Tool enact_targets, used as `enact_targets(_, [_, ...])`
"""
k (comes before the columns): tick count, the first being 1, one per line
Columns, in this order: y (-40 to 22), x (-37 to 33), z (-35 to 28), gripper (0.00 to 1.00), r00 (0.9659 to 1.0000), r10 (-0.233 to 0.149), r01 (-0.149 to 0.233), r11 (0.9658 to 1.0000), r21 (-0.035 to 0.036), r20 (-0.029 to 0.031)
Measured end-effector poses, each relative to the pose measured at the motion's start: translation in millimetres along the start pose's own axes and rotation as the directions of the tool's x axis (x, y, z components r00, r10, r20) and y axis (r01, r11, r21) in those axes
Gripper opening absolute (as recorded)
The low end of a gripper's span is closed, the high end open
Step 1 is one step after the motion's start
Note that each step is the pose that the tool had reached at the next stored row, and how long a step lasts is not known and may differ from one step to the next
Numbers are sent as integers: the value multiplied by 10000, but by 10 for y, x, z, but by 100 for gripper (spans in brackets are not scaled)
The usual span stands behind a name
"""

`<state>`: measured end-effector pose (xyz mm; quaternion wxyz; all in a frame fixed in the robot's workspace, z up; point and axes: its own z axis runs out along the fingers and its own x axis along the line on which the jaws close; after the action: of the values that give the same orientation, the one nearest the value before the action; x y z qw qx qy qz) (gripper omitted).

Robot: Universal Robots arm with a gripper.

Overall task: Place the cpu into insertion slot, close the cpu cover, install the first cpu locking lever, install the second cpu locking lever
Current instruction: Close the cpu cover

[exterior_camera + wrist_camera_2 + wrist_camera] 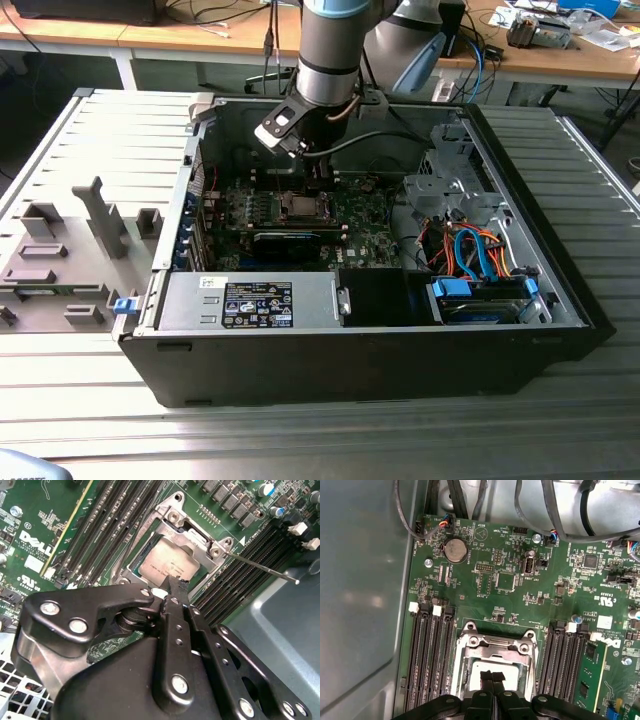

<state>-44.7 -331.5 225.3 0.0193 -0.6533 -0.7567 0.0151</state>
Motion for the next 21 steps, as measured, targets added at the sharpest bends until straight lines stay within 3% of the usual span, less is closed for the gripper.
enact_targets(21, [-53,8,55,11,10000,0,0,10000,0,0])
